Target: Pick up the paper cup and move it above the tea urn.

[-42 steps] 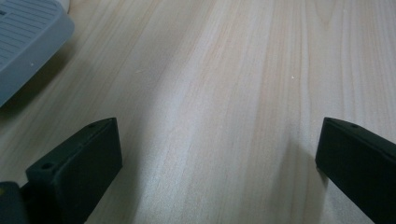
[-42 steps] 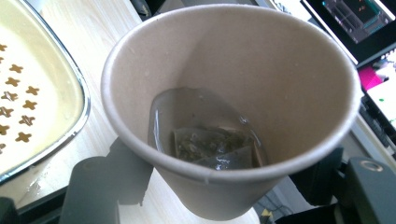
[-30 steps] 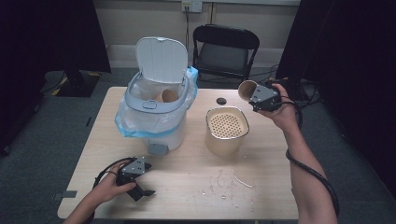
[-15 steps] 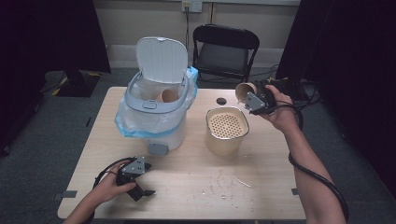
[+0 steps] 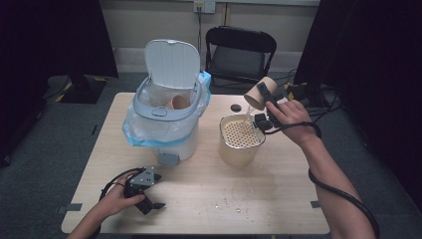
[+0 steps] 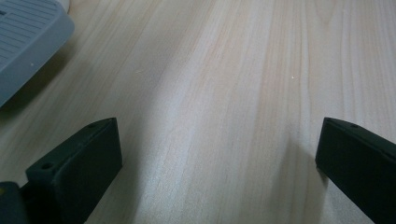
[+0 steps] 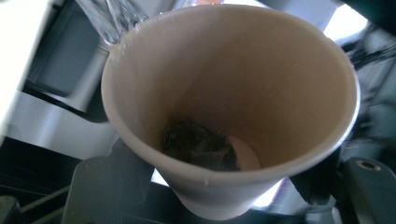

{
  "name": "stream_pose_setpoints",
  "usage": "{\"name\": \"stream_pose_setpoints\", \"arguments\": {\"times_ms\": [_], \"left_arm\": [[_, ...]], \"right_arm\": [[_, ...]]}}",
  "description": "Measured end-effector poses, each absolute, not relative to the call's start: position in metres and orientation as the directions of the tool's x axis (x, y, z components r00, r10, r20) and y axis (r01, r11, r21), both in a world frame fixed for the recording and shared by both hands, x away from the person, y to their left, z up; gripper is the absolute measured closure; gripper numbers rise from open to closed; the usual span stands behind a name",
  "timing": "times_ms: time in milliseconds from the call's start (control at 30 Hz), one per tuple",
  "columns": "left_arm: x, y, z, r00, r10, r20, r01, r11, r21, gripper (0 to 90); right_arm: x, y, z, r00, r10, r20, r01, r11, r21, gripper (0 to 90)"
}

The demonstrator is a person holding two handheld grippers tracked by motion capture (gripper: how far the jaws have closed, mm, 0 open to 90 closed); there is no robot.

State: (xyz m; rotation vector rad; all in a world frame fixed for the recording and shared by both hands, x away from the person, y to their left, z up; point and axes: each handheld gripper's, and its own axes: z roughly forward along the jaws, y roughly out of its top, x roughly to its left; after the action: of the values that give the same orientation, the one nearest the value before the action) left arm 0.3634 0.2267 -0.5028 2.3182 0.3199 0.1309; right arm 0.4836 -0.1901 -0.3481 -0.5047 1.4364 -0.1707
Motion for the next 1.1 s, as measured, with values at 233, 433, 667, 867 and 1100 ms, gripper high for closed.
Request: {"name": "stream_pose_setpoints", "arguments": {"times_ms": [233,433,667,867,1100], "left_arm": [[0.3634,0.2268,-0.5027,0.963,0.269,-0.005,0.190,-0.667,0.720,0.0],[0.3634,0.2268,-0.5027,0.963,0.269,-0.005,0.190,-0.667,0.720,0.0],[0.3634,0.2268,-0.5027,0.963,0.269,-0.004,0.190,-0.667,0.720,0.0],[0.3634,0.2268,-0.5026,0.963,0.269,-0.004,0.189,-0.668,0.720,0.0],[0.3634,0.2268,-0.5027,0.963,0.269,-0.004,0.190,-0.667,0.721,0.0]], "right_arm": [[0.4796,-0.1848,-0.3533,0.217,-0.525,-0.823,-0.153,0.815,-0.560,33.7],[0.4787,-0.1849,-0.3564,0.241,-0.555,-0.796,-0.141,0.792,-0.595,33.6],[0.4792,-0.1879,-0.3563,0.234,-0.543,-0.806,-0.138,0.802,-0.581,33.3],[0.4782,-0.1857,-0.3553,0.247,-0.555,-0.795,-0.144,0.790,-0.596,33.0],[0.4784,-0.1864,-0.3550,0.280,-0.568,-0.774,-0.128,0.777,-0.616,32.7]]}}
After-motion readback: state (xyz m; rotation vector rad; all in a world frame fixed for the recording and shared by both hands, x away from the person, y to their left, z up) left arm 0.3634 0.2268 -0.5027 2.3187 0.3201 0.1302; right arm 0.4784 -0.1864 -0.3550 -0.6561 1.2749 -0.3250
